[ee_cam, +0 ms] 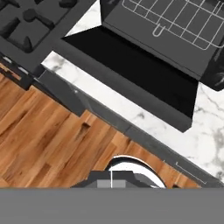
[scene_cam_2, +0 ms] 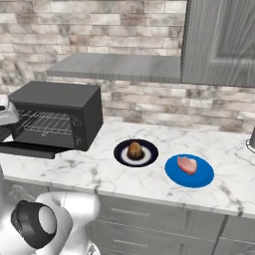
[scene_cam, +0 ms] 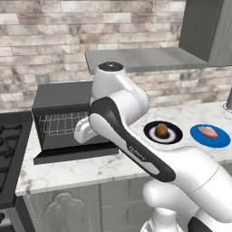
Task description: Open the toaster oven door. Place the bread on the top rack in the toaster oven and place the steak on the bottom rack.
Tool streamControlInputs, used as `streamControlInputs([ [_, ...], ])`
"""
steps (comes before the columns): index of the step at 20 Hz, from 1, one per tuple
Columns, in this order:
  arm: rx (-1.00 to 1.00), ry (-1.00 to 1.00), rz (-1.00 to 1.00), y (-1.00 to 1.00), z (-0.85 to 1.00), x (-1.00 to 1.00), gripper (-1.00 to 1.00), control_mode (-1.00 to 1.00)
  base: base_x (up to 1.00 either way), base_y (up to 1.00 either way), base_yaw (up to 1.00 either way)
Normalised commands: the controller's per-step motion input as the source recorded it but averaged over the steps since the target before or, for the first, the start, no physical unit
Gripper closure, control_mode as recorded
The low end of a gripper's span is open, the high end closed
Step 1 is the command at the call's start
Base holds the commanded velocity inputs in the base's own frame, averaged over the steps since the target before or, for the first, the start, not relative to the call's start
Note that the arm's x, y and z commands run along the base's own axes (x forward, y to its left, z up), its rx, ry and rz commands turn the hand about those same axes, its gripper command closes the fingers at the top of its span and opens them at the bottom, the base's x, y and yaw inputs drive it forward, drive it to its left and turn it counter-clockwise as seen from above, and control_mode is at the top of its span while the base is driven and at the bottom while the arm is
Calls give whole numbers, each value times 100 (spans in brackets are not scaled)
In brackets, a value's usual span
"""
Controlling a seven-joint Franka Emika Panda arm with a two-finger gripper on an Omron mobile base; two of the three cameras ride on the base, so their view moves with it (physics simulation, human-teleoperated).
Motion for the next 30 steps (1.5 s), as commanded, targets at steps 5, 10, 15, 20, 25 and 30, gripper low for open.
streamControlInputs([
  [5, 6, 0, -42, -6, -34, 20, 100, -100, 0, 0, 0],
  [10, 2, 7, -15, -2, -32, 49, 100, -100, 0, 0, 0],
  [15, -9, 8, 0, 8, -51, 64, 100, -100, 0, 0, 0],
  [20, -7, 6, 0, 9, -54, 52, 100, -100, 0, 0, 0],
  [25, -1, 1, 0, 7, -43, 36, 100, -100, 0, 0, 0],
  [30, 0, 0, 0, 6, -44, 32, 100, -100, 0, 0, 0],
])
